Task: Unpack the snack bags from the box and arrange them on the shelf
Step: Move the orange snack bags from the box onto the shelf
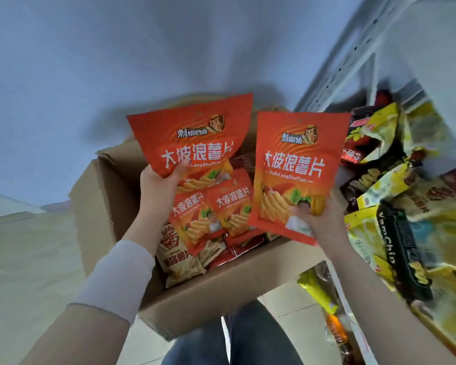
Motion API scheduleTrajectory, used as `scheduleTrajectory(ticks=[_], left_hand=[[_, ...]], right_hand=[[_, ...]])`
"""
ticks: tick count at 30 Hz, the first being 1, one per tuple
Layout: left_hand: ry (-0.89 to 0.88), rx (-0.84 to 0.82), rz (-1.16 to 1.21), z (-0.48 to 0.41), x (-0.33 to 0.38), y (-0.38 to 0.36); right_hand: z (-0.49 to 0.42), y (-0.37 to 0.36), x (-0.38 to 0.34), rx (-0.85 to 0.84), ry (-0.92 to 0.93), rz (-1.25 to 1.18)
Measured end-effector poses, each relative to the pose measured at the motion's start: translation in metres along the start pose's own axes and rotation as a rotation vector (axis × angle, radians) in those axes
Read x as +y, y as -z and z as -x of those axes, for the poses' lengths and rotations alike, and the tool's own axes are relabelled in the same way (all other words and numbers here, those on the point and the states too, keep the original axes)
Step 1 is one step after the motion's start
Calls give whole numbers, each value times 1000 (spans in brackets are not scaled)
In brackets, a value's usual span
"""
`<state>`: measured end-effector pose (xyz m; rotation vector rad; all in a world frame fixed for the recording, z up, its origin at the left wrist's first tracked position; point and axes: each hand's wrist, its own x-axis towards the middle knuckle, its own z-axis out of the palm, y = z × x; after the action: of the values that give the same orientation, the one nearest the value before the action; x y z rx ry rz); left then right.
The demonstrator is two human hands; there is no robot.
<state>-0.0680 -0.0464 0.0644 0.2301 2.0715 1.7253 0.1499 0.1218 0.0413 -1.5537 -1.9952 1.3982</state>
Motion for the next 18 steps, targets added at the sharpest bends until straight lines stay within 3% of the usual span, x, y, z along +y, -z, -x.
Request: scheduleTrajectory(ticks=[11,18], left_hand=[[-464,-344,-9,147,161,-140],[-589,-703,73,313,177,-292]], right_hand=[[156,207,24,487,-2,-292],[252,369,118,826,-42,-389]])
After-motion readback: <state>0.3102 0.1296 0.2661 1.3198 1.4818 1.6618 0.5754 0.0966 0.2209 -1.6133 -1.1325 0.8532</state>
